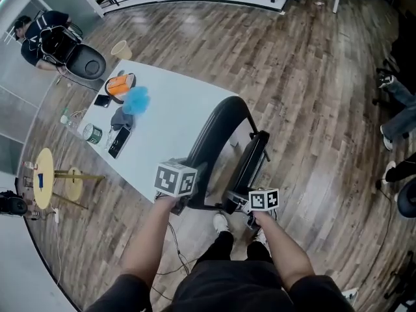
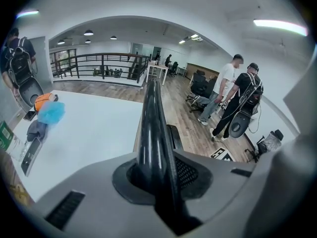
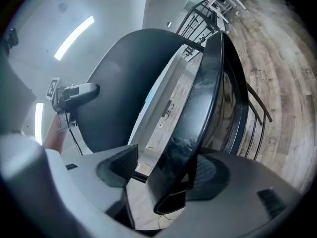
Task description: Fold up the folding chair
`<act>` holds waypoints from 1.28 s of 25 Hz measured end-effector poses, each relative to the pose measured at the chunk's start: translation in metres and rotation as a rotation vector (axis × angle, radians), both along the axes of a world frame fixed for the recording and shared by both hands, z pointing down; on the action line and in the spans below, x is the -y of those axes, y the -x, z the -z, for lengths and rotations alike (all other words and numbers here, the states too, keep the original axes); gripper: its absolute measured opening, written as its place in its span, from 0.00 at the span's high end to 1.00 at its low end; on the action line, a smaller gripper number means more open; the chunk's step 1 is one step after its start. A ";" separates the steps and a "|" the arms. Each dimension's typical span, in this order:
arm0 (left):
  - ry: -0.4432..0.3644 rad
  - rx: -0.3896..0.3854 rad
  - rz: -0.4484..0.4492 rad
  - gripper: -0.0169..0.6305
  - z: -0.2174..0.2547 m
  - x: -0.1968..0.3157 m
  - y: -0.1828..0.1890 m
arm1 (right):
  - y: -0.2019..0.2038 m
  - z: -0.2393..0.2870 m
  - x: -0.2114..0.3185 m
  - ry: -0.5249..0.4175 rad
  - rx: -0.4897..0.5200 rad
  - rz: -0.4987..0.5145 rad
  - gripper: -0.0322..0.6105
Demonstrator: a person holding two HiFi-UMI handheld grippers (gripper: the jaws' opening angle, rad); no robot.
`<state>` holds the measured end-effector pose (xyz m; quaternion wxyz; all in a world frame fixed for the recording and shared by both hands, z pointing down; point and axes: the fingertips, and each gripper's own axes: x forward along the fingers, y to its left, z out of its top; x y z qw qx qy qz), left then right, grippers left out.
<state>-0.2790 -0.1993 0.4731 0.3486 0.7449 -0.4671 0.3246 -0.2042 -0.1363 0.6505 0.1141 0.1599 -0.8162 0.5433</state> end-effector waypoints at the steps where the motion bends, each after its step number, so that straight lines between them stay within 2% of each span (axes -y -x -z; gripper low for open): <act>1: 0.001 -0.003 0.000 0.86 0.000 0.000 0.006 | 0.008 0.000 0.000 -0.007 -0.014 0.010 0.50; 6: -0.005 -0.008 0.002 0.86 0.003 0.006 0.026 | 0.047 0.000 0.010 -0.040 -0.042 0.033 0.50; 17: -0.010 0.019 0.010 0.86 0.004 0.013 0.053 | 0.113 -0.002 0.031 -0.030 -0.007 -0.049 0.51; 25: -0.007 0.020 0.011 0.86 0.001 0.015 0.067 | 0.122 -0.011 0.035 -0.014 -0.028 -0.114 0.53; 29: -0.021 0.028 0.007 0.85 0.002 0.016 0.072 | 0.120 -0.008 0.036 -0.084 -0.086 -0.123 0.53; 32: -0.079 0.064 0.024 0.80 0.008 0.014 0.086 | 0.095 -0.002 0.044 -0.150 -0.177 -0.210 0.52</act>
